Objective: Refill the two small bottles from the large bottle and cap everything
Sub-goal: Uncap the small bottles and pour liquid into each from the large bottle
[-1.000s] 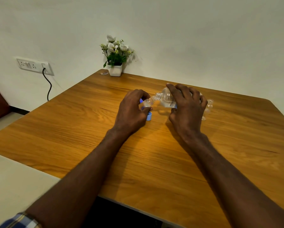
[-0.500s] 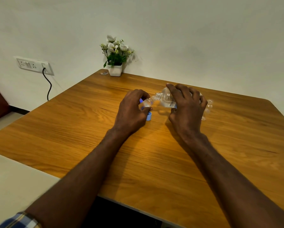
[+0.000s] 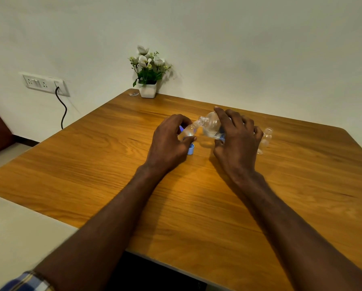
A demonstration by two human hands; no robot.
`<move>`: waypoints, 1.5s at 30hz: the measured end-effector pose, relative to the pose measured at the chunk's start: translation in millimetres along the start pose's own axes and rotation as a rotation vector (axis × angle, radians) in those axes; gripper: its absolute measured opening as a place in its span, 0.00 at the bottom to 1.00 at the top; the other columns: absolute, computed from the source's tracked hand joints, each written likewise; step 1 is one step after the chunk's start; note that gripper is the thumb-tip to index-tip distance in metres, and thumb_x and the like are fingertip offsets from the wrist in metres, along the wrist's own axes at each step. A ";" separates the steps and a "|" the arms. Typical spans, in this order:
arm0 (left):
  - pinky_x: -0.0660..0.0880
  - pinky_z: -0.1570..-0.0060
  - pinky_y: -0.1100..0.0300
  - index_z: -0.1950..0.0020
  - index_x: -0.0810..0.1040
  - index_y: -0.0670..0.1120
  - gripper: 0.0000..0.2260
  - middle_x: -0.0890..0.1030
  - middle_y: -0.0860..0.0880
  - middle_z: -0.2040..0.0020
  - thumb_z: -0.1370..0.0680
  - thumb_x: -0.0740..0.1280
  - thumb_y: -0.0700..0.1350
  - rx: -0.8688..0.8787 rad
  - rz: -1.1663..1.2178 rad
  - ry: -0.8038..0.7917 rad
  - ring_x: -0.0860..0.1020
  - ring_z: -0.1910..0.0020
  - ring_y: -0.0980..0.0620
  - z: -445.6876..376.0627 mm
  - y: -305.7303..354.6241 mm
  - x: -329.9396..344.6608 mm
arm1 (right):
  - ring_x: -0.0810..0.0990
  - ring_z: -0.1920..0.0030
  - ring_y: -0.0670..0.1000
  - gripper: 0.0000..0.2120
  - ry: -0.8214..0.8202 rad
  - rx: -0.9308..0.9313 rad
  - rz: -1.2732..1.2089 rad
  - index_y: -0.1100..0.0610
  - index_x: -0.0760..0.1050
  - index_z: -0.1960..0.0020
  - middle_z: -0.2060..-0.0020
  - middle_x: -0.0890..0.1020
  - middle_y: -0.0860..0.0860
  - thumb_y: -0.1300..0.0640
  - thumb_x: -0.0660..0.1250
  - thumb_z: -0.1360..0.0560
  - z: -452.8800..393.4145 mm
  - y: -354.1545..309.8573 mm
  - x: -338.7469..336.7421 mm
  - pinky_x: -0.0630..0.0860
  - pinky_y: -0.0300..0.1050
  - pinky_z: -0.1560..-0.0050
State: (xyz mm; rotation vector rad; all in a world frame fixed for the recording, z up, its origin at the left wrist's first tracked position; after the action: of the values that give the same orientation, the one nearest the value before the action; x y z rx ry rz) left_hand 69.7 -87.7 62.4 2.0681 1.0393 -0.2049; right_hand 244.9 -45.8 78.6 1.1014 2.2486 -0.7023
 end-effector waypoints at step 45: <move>0.74 0.54 0.65 0.36 0.83 0.47 0.15 0.85 0.52 0.44 0.23 0.76 0.43 -0.266 0.136 0.338 0.81 0.48 0.54 12.5 -28.7 -43.9 | 0.76 0.43 0.49 0.17 -0.045 -0.049 -0.430 0.54 0.80 0.35 0.43 0.81 0.49 0.51 0.74 0.22 16.0 -55.1 5.1 0.78 0.46 0.46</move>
State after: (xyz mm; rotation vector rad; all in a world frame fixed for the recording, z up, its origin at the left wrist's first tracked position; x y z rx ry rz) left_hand 22.5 -113.3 57.5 1.9557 1.0527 0.3459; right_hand 200.8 -82.7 75.5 0.5714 2.4735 -0.8235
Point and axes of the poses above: each hand's wrist, its own z-axis away from the middle knuckle, its own x-axis out of the palm, y = z × x, the point moved 8 cm from there along -z, towards the middle knuckle
